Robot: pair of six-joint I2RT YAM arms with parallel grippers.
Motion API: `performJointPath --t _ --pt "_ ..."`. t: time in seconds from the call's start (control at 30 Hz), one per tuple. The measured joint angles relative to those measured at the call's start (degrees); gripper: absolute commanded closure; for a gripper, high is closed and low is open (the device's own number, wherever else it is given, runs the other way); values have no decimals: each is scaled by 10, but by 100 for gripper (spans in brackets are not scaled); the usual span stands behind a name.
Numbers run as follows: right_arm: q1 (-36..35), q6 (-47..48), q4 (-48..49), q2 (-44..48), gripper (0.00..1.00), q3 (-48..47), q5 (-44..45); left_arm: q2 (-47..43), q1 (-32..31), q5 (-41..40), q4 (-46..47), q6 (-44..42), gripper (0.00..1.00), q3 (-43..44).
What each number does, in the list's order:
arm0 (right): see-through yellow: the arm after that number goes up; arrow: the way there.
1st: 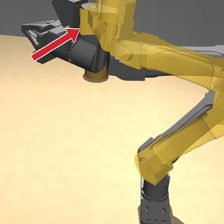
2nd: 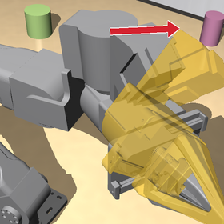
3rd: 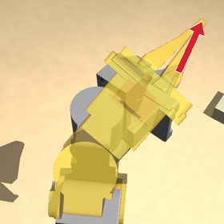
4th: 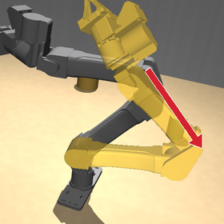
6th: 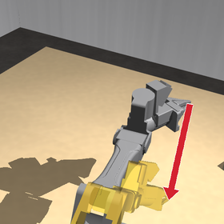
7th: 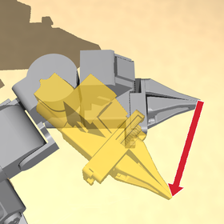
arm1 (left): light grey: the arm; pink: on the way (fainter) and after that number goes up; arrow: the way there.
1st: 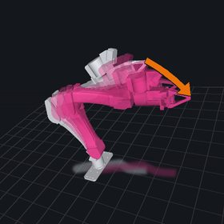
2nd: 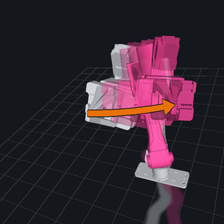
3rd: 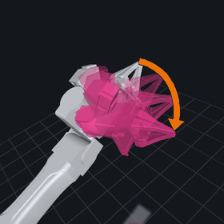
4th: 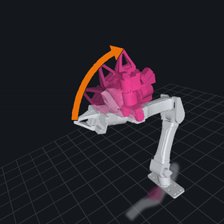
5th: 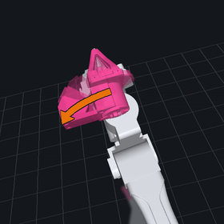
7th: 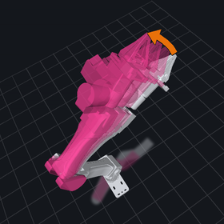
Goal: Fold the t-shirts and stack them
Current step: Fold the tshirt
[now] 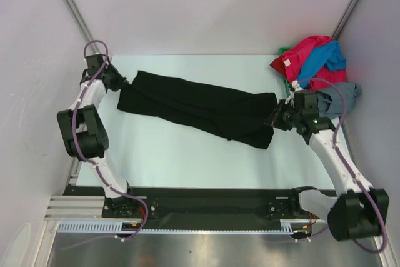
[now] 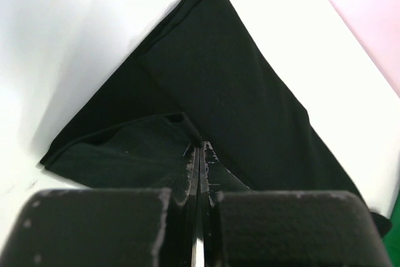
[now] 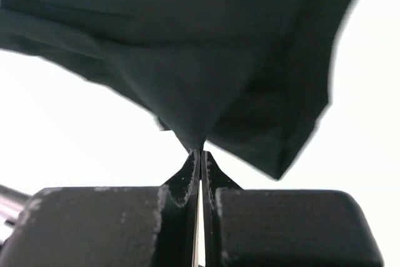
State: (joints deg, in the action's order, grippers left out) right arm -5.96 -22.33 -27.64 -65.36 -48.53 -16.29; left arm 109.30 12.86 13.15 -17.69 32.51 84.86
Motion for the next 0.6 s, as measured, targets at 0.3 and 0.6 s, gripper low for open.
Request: performJointPath --t 0.3,0.6 --pt "-86 -26 -114 212 100 -39 -16 -154 2 -42 -16 -33 100 -112" --pt "-194 -102 -194 315 100 15 -9 -256 66 -50 -31 -35 100 -259"
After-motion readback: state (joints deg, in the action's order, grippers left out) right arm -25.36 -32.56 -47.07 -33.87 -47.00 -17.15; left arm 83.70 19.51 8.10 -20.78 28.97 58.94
